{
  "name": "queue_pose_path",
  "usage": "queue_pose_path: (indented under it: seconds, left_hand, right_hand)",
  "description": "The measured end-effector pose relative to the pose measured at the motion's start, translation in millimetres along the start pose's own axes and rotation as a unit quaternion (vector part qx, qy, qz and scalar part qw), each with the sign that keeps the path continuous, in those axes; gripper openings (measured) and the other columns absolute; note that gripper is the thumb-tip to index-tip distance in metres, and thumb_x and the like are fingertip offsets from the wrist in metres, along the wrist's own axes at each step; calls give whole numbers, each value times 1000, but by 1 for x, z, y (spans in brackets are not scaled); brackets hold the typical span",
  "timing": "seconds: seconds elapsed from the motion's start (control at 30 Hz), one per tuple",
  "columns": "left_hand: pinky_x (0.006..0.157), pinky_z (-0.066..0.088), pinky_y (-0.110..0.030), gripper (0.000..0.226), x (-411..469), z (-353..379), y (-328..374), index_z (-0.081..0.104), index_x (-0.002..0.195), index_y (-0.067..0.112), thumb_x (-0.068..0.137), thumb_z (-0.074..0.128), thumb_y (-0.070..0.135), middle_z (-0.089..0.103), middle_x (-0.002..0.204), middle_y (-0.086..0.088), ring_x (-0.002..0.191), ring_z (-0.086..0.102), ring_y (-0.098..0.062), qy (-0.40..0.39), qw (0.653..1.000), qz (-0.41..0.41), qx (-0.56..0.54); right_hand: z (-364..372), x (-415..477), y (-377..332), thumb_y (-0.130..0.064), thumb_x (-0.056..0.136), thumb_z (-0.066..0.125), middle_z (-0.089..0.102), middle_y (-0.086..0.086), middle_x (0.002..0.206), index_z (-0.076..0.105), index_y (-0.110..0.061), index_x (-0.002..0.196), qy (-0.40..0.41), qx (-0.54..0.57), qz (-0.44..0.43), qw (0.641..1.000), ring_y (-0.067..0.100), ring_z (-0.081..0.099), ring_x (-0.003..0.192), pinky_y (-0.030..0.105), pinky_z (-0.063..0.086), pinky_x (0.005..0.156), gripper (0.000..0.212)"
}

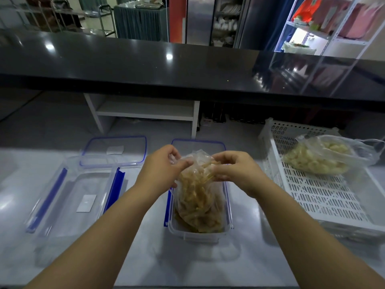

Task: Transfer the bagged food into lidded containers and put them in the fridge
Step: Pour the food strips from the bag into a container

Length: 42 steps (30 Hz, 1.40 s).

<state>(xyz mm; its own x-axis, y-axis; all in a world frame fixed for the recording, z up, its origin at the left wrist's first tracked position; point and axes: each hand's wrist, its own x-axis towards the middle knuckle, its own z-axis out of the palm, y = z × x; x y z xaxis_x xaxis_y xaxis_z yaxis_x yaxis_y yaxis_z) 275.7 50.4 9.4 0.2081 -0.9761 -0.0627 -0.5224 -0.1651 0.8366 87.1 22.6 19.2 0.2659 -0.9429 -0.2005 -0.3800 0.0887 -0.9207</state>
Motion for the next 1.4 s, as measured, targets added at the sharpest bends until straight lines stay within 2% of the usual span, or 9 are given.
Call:
queue_pose_path:
  seconds: [0.1,0.23,0.37,0.5,0.7,0.9,1.03,1.2,1.4]
  left_hand:
    - [48,56,-26,26,-2,-5,-1,56,85,17,79,71,37,64,82,-3,64,68,-20,15,999,2,-34]
    - [52,57,-27,20,-5,-9,2,60,79,19,83,66,38,67,70,1,59,68,-15,9,999,41,-12]
    - [52,53,-24,16,-2,-16,14,65,78,18,84,67,33,67,68,1,59,67,-12,17,995,82,-54]
    - [58,57,-23,5,-5,-12,15,64,90,21,87,64,26,65,86,-2,74,67,-14,-38,994,76,-73]
    - [75,52,-18,42,-20,-4,-10,56,112,37,77,74,27,57,105,19,95,58,-3,-163,984,68,15]
    - [89,50,-28,37,-19,8,-15,67,110,25,74,77,23,56,102,11,99,54,-11,-151,968,113,164]
    - [91,47,-27,33,-8,13,-15,66,113,19,82,66,10,59,111,3,104,55,-17,-107,974,113,166]
    - [91,46,-28,32,6,21,-17,64,116,19,85,64,15,61,115,0,105,55,-19,-79,976,114,165]
    - [87,46,-23,21,1,19,-19,71,105,17,88,63,26,60,108,7,100,57,-13,-92,978,120,143]
  right_hand:
    - [-8,-4,0,1,74,76,69,2,100,66,-15,110,-15,-54,-16,998,19,70,88,34,58,82,41]
    - [-11,-6,-5,-5,80,74,71,3,71,72,-14,84,78,-27,-53,995,21,71,66,27,58,59,10]
    - [-11,-5,-11,-7,80,74,68,-2,61,70,-16,73,122,-11,-123,985,12,66,59,23,56,54,12]
    - [-6,-4,-7,-3,84,68,67,1,74,67,-21,79,105,-11,-107,989,16,65,69,28,59,64,19]
    - [-4,-21,10,-21,76,75,58,-9,109,61,-27,115,-14,-97,-39,994,10,59,94,22,51,74,42]
    - [15,-21,23,-16,81,69,58,-4,99,73,-22,95,4,-310,-72,948,11,57,85,23,51,78,16]
    - [19,-6,24,-15,84,67,58,-4,93,72,-17,94,55,-329,-90,939,9,54,80,12,42,69,12]
    - [22,9,23,-17,84,66,56,-1,93,70,-12,94,139,-310,-82,937,16,54,87,21,43,76,11]
    - [13,-1,17,-32,90,60,67,6,101,75,-12,92,6,-366,-49,929,20,62,93,29,52,80,25]
